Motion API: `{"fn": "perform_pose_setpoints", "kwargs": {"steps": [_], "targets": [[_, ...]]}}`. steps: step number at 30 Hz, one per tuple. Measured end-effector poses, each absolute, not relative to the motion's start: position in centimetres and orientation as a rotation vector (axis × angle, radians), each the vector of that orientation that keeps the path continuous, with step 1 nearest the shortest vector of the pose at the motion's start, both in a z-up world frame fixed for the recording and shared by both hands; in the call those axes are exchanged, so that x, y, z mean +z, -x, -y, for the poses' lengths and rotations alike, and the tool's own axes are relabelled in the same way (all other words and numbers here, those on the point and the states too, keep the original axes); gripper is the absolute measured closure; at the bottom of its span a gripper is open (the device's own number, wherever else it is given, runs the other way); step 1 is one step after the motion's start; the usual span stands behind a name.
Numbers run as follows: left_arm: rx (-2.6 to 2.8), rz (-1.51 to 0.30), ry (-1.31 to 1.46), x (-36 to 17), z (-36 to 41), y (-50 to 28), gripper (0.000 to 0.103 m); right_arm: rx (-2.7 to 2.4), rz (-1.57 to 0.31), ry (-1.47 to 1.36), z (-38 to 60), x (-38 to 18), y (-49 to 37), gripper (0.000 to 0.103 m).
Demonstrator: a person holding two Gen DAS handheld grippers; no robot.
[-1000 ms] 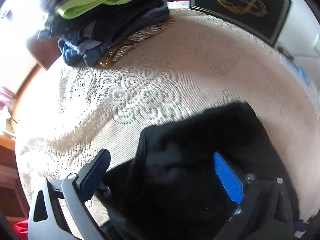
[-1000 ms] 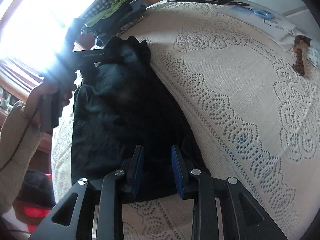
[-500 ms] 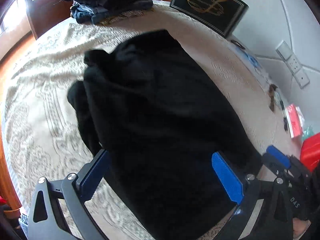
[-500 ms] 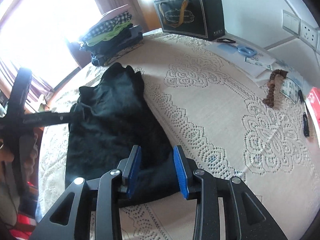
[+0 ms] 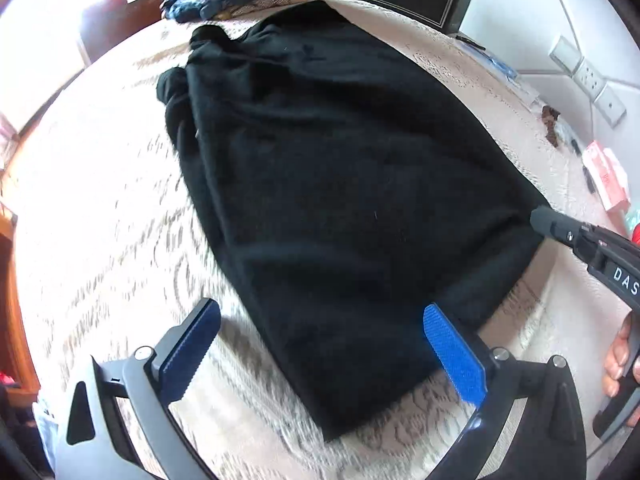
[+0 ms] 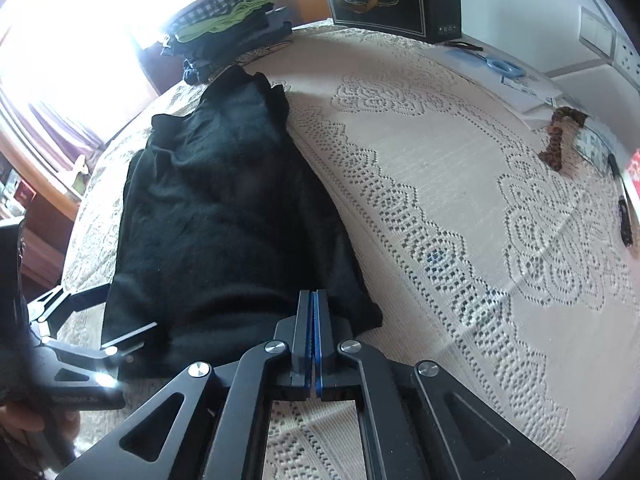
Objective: Fold clothes
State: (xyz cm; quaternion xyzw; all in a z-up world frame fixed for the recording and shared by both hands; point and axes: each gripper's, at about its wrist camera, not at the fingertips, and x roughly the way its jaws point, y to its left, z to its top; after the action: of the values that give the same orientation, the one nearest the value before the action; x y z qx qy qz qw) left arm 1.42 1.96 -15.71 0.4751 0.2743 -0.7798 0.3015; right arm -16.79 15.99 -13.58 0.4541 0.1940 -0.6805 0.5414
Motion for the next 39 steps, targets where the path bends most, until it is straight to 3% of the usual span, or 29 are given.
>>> {"fn": "perform_pose_setpoints", "kwargs": {"steps": [2, 10, 17, 21, 23, 24, 25, 27, 30, 39], "targets": [[-2.094, -0.756, -1.186, -15.3, -3.0, -2.1, 0.000, -1.617, -0.448, -1.012, -16.8, -12.5, 16.5, 0.098], [-2.109, -0.571, -1.192, -16.7, -5.6, -0.9, 0.000, -1.600, -0.485, -0.947, -18.9, -12.6, 18.1, 0.091], [-2.097, -0.540, -1.159, -16.9, -5.1, -0.4, 0.000, -1.545, -0.552, -0.863, -17.5, -13.4, 17.7, 0.067], [-2.101, -0.538, -1.206, -16.8, -4.8, 0.2, 0.000, -1.517, -0.536, -0.875, -16.2, -15.0, 17.8, 0.066], [-2.128, -0.522, -1.216, -16.2, -4.9, -0.5, 0.015, -1.546, -0.533, -0.884, -16.0, -15.0, 17.5, 0.072], [-2.142, -0.513, -1.221, -15.9, -5.0, -0.8, 0.041, -1.554, -0.537, -0.889, -16.0, -14.8, 17.1, 0.082], [-2.148, -0.512, -1.232, -15.6, -4.9, -1.1, 0.060, -1.560, -0.541, -0.894, -16.0, -14.5, 16.6, 0.089], [-2.147, -0.553, -1.254, -15.0, -4.2, -1.8, 0.081, -1.571, -0.550, -0.906, -16.1, -14.1, 15.7, 0.091], [-2.159, -0.607, -1.251, -13.4, -3.7, -4.3, 0.083, -1.553, -0.465, -0.952, -18.0, -12.3, 14.4, 0.093], [-2.298, -0.501, -1.368, -8.2, -10.1, -13.7, 0.083, -1.472, -0.249, -1.139, -29.3, -9.1, 7.6, 0.093]]}}
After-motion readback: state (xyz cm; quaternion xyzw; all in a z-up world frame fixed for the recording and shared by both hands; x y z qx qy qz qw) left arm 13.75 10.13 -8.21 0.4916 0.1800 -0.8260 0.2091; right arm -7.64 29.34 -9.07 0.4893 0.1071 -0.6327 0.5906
